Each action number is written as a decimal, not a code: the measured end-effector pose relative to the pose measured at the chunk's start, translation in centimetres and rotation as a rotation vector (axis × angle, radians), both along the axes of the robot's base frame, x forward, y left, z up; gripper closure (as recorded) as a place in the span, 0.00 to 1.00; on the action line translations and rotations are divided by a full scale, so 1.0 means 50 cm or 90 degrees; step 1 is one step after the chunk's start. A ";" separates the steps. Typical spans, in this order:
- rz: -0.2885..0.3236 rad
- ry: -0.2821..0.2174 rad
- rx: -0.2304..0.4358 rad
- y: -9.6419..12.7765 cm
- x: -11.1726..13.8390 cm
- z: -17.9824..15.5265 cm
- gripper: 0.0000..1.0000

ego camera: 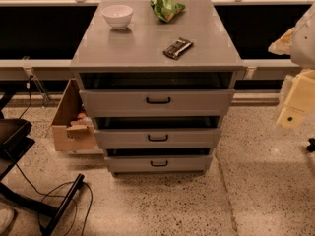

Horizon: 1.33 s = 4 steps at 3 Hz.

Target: Open top drawer

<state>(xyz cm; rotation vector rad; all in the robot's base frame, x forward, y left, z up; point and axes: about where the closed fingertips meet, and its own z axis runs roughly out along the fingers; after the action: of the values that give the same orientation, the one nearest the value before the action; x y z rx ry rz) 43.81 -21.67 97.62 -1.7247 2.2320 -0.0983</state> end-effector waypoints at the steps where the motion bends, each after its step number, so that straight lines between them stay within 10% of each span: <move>1: 0.000 0.000 0.000 0.000 0.000 0.000 0.00; 4: 0.141 -0.077 -0.011 0.170 0.188 -0.210 0.00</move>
Offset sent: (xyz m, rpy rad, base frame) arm 0.0486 0.0439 -0.0594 0.1308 -0.0603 0.1897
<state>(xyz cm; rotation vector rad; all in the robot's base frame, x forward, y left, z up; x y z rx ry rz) 53.21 -13.14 87.13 -1.9076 1.9478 -0.1668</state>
